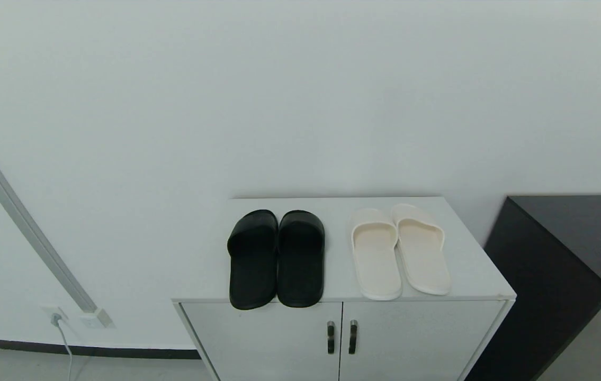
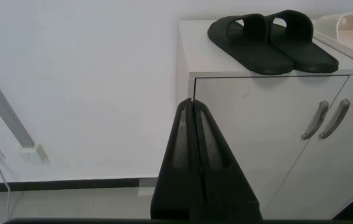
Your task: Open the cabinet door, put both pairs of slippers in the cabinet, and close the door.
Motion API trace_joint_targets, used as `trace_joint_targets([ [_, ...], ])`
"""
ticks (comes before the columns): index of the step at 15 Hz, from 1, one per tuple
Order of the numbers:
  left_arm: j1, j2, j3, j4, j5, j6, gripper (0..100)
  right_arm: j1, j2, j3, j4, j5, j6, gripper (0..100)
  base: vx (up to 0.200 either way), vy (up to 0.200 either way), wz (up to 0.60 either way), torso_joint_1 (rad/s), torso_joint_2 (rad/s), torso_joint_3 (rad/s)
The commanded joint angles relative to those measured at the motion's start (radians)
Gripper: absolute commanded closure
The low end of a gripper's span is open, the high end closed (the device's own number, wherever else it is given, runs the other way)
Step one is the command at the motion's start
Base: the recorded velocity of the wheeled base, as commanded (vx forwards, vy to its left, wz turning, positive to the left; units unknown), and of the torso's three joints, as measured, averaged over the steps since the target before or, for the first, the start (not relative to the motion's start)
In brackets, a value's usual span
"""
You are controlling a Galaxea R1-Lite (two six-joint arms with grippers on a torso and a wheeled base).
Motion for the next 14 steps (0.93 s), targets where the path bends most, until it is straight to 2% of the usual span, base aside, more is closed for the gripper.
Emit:
trace_joint_targets([
  [1, 0.0, 0.0, 0.0, 0.0, 0.0, 0.0, 100, 0.0, 0.001, 0.0, 0.0, 0.001, 0.002, 0, 0.0, 0.0, 0.0, 0.0, 0.0, 0.0],
  [5, 0.0, 0.0, 0.0, 0.0, 0.0, 0.0, 100, 0.0, 0.001, -0.003, -0.003, -0.004, -0.039, 0, 0.0, 0.0, 0.0, 0.0, 0.0, 0.0],
  [11, 0.0, 0.0, 0.0, 0.001, -0.001, 0.0, 100, -0.001, 0.003, -0.012, -0.028, -0.008, -0.033, 0, 0.0, 0.0, 0.0, 0.0, 0.0, 0.0],
  [13, 0.0, 0.003, 0.0, 0.001, -0.003, 0.002, 100, 0.028, 0.221, -0.339, -0.011, -0.008, 0.142, 0, 0.0, 0.0, 0.0, 0.0, 0.0, 0.0],
  [14, 0.0, 0.0, 0.0, 0.001, -0.001, 0.003, 100, 0.034, 0.317, -0.39, 0.001, 0.007, 0.119, 0, 0.0, 0.0, 0.0, 0.0, 0.0, 0.0],
])
